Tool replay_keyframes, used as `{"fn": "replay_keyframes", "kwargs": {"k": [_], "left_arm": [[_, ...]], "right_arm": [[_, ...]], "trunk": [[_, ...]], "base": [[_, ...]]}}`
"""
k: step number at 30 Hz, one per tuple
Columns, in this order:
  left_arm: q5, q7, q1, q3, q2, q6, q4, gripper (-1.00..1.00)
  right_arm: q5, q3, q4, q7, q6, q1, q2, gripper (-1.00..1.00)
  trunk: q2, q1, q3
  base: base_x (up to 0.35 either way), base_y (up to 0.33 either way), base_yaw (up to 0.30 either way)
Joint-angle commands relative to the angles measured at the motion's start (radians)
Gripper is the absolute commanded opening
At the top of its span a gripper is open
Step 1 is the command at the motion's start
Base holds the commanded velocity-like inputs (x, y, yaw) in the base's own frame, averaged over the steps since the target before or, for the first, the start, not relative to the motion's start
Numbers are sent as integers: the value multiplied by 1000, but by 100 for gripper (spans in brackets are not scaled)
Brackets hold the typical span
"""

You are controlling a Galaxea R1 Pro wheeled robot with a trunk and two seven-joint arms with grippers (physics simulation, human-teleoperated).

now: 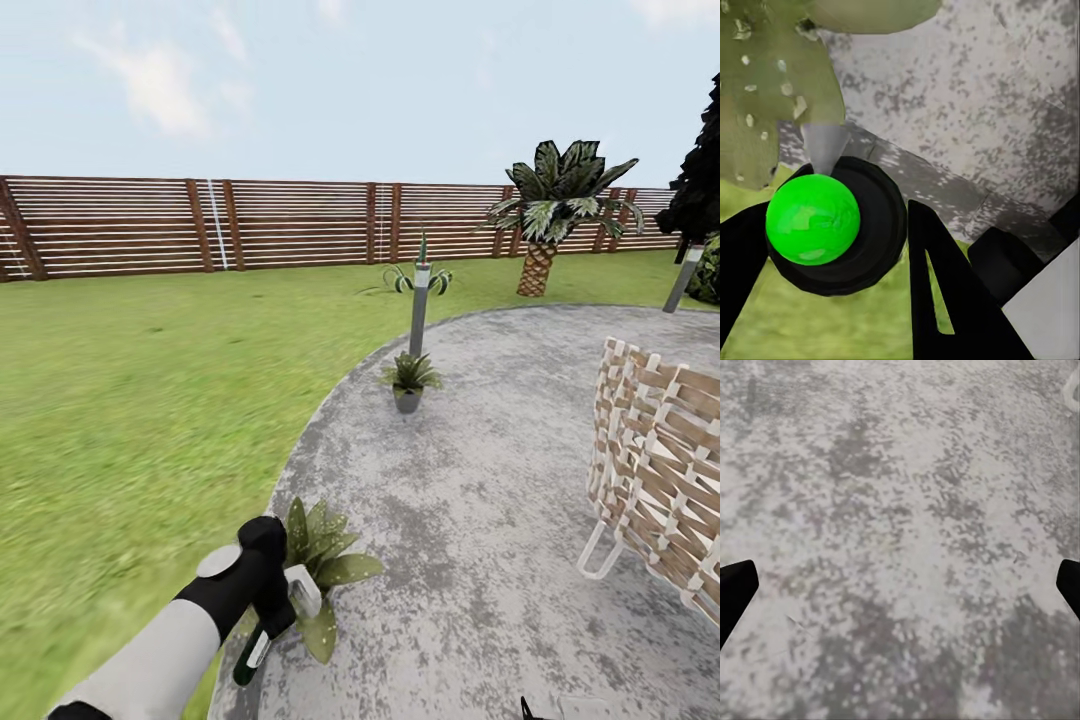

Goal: Pick up the pesticide atomizer in the garden and spray insectifuge to fully cover both potted plants in the garden.

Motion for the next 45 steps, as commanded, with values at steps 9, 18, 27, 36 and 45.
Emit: {"fn": "replay_keyframes", "kwargs": {"k": [9, 18, 27, 36, 45], "left_arm": [[-10, -10, -24, 3, -15, 7, 8, -100], [-7, -10, -15, 4, 18, 5, 13, -100], [-5, -12, -10, -2, 42, 3, 48, -100], [-2, -4, -11, 4, 35, 1, 128, -100], [-3, 0, -11, 7, 32, 0, 128, -100]], "right_arm": [[11, -5, 1, -5, -3, -1, 0, 100], [11, -5, 1, -5, -3, -1, 0, 100], [11, -5, 1, -5, -3, -1, -5, 100], [11, -5, 1, -5, -3, -1, -3, 100], [11, -5, 1, -5, -3, -1, 0, 100]], "trunk": [[0, 0, -1], [0, 0, -1], [0, 0, -1], [0, 0, -1], [0, 0, -1]], "base": [[0, 0, 0], [0, 0, 0], [0, 0, 0], [0, 0, 0], [0, -22, 153]]}}
